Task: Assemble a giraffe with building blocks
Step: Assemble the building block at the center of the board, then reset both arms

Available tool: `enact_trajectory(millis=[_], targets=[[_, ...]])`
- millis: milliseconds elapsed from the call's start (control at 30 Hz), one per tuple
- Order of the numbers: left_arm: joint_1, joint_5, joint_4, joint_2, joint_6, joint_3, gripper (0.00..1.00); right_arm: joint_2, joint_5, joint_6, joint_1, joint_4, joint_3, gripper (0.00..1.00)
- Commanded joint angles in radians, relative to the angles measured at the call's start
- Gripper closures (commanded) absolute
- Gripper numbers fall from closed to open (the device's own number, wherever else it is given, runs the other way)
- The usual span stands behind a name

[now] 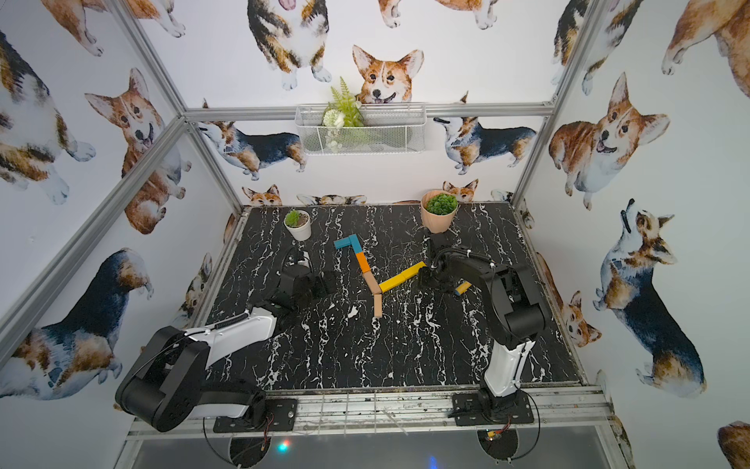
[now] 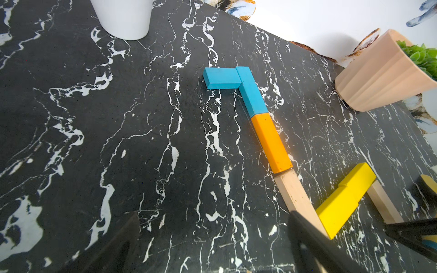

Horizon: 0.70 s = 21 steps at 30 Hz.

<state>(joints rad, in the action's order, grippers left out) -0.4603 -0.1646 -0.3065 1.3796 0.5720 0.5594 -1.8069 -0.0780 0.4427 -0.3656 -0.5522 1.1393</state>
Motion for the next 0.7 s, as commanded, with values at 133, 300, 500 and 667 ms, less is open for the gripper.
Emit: enact_trajectory(millis=[133,300,500,667], targets=[[-0.011,-0.081,0.018,-0.068,-0.019,-0.015,0.00,0.124,0.145,-0.019,-0.010,-0.101,0.118,0.21],[-0.016,-0.077,-0.078,-0.077,0.015,-0.067,0.00,0.292,0.430,-0.093,-0.015,0.038,0.055,0.00],[-0.018,-0.101,-0.169,-0.122,0.024,-0.130,0.00,0.359,0.711,-0.502,0.005,0.739,-0.327,0.06],[-0.018,-0.137,-0.181,-0.147,0.019,-0.151,0.00,0.293,0.644,-0.660,0.079,1.295,-0.556,0.12]])
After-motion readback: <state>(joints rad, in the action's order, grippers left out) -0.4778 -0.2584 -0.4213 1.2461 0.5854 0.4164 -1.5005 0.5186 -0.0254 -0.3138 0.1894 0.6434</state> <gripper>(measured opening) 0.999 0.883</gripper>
